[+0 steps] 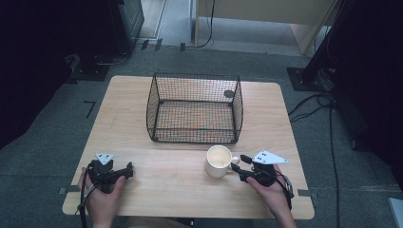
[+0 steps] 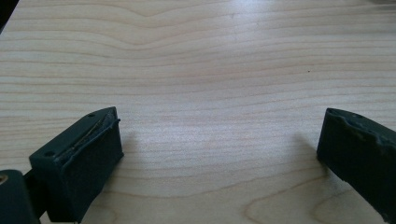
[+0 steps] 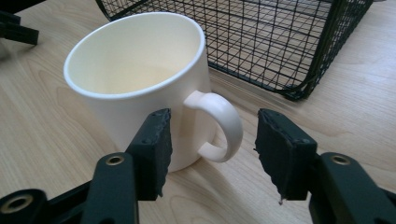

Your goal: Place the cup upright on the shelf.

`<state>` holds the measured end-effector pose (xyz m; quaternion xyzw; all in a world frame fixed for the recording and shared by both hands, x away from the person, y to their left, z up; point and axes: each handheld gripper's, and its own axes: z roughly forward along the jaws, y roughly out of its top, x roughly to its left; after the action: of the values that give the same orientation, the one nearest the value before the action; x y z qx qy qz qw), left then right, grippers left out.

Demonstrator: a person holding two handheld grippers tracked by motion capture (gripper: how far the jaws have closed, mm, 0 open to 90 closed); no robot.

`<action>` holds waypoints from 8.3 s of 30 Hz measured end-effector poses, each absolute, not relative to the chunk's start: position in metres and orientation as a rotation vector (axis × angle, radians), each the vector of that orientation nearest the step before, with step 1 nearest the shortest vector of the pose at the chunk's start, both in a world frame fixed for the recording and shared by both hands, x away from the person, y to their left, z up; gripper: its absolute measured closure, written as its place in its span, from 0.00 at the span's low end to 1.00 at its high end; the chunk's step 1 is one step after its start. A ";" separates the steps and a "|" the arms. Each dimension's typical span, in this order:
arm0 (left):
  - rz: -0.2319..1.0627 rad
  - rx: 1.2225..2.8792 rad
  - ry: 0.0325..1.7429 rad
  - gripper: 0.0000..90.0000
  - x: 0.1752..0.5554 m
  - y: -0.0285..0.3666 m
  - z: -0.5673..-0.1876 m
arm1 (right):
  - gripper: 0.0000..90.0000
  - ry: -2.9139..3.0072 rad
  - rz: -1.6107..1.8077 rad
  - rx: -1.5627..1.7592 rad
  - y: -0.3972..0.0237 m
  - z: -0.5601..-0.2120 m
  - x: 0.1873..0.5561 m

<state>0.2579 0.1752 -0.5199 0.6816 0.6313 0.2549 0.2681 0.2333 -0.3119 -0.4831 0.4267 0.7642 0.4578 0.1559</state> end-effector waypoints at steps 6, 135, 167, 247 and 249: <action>0.689 1.839 1.702 0.00 0.258 0.175 -0.520 | 0.58 2.219 1.330 1.176 -0.305 -0.483 0.231; 0.677 1.858 1.674 0.00 0.258 0.174 -0.520 | 0.89 2.085 1.326 1.223 -0.217 -0.396 0.374; 0.676 1.862 1.671 0.00 0.258 0.174 -0.520 | 0.86 2.191 1.178 1.365 -0.214 -0.432 0.402; 0.675 1.866 1.668 0.00 0.258 0.174 -0.520 | 0.00 1.966 1.159 1.410 -0.305 -0.435 0.259; 0.675 1.866 1.668 0.00 0.258 0.174 -0.520 | 0.00 1.964 1.149 1.418 -0.310 -0.438 0.257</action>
<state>0.2578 0.1739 -0.5198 0.6929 0.6194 0.2506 0.2711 0.2574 -0.3097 -0.4381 0.5151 0.7130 0.4174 0.2282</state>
